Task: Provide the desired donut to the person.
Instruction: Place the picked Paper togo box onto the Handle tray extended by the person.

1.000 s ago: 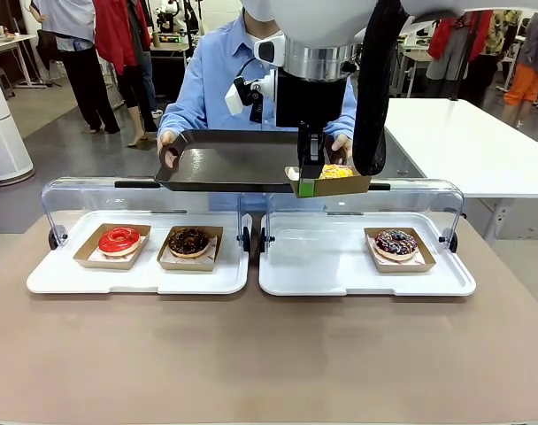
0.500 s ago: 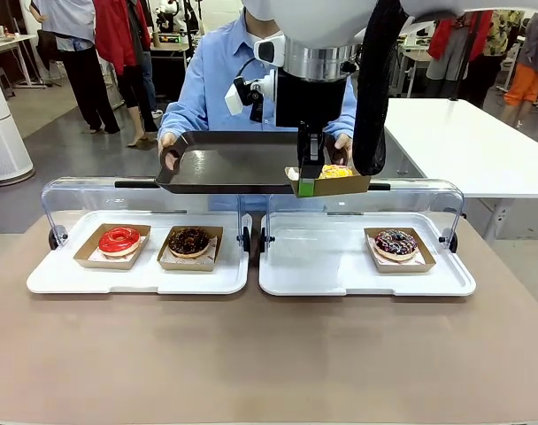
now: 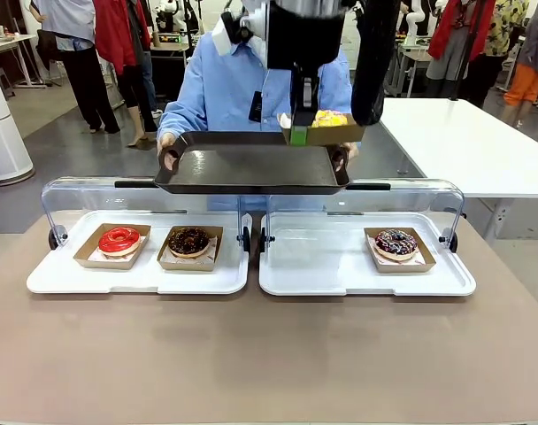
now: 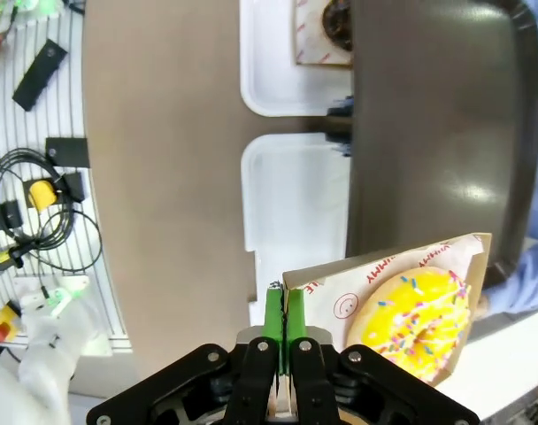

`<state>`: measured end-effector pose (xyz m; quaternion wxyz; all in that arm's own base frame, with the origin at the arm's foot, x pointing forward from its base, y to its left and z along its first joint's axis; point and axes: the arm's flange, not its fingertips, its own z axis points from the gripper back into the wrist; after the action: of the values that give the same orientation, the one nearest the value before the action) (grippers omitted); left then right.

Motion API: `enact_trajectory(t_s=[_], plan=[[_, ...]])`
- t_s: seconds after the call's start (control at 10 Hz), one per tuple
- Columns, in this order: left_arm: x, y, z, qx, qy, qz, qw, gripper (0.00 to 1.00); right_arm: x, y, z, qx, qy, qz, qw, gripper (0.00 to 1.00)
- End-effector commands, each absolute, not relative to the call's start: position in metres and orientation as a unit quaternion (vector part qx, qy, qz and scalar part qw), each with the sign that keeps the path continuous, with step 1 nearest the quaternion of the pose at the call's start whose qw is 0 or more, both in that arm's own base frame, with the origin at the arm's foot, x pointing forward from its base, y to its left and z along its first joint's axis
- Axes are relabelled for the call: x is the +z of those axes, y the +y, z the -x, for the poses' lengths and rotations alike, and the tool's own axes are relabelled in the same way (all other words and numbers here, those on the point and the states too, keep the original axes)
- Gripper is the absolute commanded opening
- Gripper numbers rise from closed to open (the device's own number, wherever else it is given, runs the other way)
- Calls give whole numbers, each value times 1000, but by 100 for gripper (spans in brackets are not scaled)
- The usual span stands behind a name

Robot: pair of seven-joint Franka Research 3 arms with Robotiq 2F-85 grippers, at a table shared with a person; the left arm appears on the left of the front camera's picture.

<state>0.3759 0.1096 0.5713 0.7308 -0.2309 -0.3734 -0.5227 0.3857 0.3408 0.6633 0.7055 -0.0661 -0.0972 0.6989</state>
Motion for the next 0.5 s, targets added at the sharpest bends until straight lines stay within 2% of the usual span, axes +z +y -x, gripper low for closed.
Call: enact_trajectory(t_s=[0.0, 0.4], plan=[[572, 109, -375, -520, -377, 236, 729, 100, 659, 350, -412, 714, -94, 63, 691, 2], [572, 109, -375, -520, -377, 236, 729, 100, 632, 346, -461, 704, -104, 61, 700, 2]])
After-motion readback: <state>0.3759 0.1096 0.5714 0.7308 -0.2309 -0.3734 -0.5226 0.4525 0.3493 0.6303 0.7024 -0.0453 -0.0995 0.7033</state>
